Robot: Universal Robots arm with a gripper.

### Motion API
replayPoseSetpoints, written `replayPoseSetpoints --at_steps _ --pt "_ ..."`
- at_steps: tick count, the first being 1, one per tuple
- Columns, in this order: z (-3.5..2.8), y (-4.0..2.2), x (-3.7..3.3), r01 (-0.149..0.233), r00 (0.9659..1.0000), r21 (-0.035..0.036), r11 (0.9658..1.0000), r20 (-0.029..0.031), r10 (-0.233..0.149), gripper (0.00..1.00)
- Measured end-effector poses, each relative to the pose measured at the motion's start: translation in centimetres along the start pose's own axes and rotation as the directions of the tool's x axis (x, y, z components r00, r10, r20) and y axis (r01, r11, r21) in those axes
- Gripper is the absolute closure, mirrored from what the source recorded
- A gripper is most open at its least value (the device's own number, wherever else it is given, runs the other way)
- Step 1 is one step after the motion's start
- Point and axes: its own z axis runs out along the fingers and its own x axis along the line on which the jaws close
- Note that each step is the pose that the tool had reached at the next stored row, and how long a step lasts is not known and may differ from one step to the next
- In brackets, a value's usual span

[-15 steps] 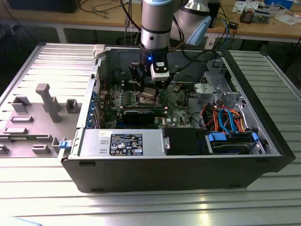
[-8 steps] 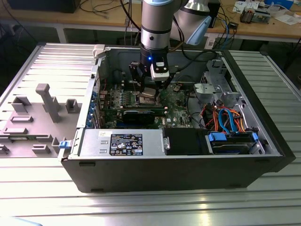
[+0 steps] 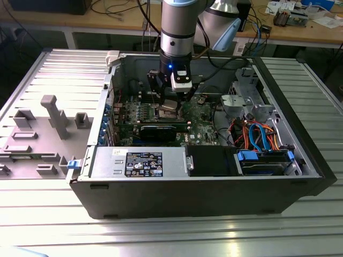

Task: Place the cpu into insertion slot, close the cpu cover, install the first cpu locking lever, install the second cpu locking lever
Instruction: 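Place the cpu into insertion slot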

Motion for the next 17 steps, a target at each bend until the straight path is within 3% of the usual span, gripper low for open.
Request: replayPoseSetpoints --at_steps 17 --pt "0.00 0.00 0.00 -0.053 0.9986 -0.0003 0.9986 -0.0010 0.053 0.45"
